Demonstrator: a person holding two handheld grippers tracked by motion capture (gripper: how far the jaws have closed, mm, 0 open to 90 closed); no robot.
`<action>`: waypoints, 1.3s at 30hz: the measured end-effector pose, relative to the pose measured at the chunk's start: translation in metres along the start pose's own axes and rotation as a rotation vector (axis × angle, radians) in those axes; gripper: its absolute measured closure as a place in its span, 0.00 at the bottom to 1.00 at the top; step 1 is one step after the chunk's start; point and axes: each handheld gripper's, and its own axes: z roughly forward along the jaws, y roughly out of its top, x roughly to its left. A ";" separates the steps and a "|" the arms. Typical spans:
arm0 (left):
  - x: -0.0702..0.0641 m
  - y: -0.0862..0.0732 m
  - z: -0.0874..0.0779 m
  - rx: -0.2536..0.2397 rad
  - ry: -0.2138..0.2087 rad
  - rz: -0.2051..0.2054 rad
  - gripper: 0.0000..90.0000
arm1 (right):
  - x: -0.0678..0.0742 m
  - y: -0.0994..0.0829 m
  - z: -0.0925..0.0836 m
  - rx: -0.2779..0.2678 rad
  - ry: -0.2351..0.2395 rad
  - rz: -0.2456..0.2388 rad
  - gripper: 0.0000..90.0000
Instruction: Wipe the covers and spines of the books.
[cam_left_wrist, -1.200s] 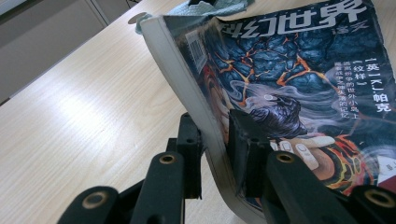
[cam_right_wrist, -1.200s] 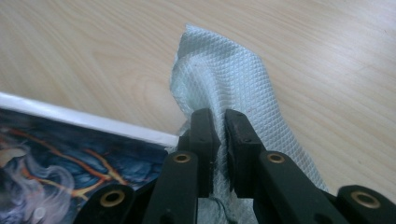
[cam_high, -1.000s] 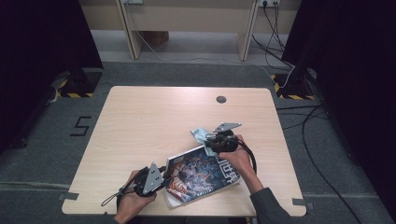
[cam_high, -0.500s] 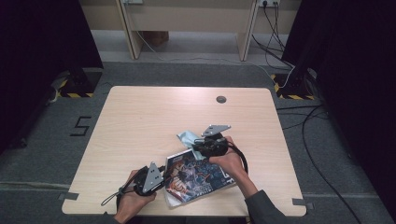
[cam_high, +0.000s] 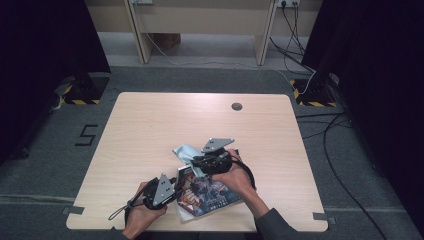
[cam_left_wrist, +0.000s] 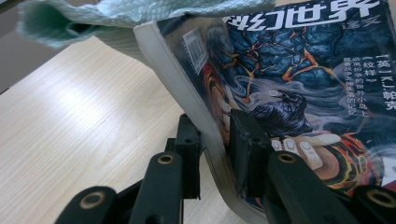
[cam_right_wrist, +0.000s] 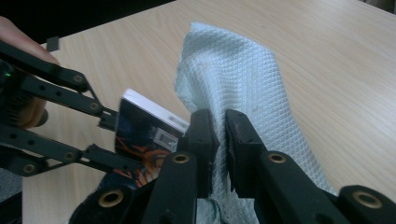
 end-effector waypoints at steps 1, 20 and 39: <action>0.000 0.000 0.000 0.001 0.000 0.001 0.82 | 0.002 0.001 0.001 -0.002 0.003 -0.006 0.91; 0.001 0.000 0.001 -0.002 0.002 -0.004 0.81 | 0.018 0.010 0.006 -0.061 0.084 -0.008 0.92; 0.001 0.000 -0.001 -0.006 -0.004 -0.003 0.82 | -0.042 -0.011 -0.039 -0.100 -0.082 0.110 0.92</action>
